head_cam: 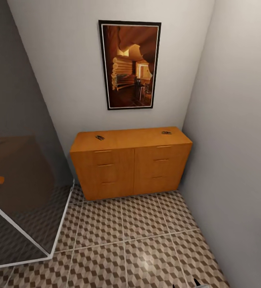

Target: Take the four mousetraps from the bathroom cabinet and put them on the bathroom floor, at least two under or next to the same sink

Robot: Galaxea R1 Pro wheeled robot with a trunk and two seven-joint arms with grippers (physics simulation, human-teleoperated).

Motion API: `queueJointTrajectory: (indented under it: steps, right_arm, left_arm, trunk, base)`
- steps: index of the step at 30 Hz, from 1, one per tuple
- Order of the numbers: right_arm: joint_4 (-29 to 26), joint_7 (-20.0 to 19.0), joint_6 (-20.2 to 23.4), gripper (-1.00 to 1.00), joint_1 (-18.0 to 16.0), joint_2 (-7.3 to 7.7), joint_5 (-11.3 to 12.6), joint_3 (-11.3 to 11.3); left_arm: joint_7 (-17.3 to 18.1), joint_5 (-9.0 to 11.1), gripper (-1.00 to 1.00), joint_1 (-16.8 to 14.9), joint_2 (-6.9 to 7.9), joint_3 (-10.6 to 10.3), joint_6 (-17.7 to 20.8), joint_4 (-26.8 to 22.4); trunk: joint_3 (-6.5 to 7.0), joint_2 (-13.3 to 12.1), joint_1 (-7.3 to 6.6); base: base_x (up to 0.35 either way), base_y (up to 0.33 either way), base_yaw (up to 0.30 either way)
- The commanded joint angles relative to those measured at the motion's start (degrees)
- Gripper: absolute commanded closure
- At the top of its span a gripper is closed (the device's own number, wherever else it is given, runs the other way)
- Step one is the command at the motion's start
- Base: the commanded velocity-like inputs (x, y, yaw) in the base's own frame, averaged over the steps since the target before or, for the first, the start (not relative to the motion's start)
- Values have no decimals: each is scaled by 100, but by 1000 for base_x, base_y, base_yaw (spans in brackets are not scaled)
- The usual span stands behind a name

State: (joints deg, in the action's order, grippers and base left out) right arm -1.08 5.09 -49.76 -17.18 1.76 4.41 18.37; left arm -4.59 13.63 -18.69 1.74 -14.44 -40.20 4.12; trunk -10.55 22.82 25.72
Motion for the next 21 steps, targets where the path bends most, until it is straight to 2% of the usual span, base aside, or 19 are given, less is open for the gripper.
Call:
queueJointTrajectory:
  steps: [1,21]
  right_arm:
    - [3,19,-14,-100,-4,0,43,53]
    - [3,19,-16,-100,-4,0,41,53]
  left_arm:
    - [-24,22,-100,-8,-3,-50,-26,18]
    - [-24,18,-100,-11,-7,-50,-29,18]
  trunk:
    - [-7,10,6]
    - [113,10,6]
  base:
    - [299,159,-135]
    - [267,182,-215]
